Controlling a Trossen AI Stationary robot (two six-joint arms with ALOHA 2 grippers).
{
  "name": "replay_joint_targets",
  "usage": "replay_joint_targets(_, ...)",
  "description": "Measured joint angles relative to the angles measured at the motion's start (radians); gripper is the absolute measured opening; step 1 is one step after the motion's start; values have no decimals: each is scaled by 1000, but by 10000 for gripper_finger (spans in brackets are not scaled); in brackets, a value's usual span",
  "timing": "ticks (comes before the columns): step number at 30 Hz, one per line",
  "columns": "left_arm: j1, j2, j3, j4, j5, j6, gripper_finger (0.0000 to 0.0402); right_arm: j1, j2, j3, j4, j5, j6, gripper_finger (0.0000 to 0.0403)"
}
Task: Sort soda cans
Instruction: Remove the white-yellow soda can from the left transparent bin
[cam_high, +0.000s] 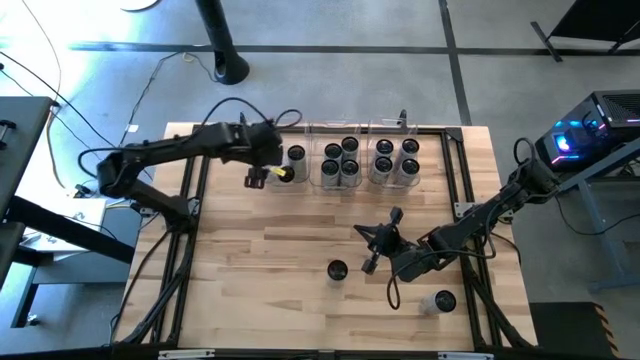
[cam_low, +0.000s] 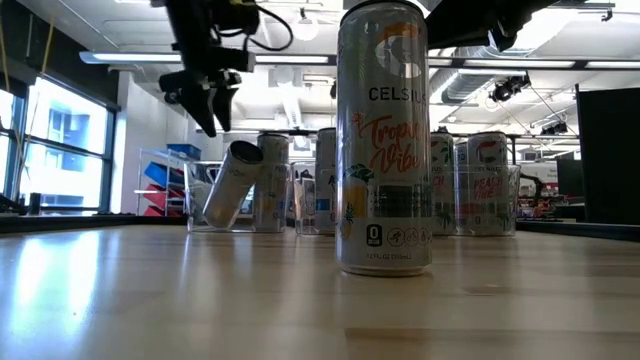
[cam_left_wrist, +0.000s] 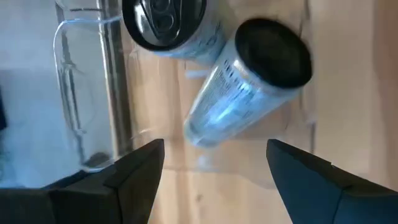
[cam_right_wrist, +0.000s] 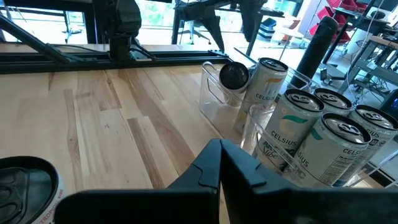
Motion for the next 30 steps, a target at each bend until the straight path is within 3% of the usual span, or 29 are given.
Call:
replay_joint_targets(9, -63, -129, -241, 317, -10, -34, 275, 0, 0, 0, 0, 0, 0, 0)
replay_joint_targets(14, -85, -144, -320, 415, -10, 30, 275, -7, 0, 0, 0, 0, 0, 0)
replay_joint_targets(30, -87, -116, -354, 497, 20, 44, 312, -7, 0, 0, 14, -1, 0, 0)
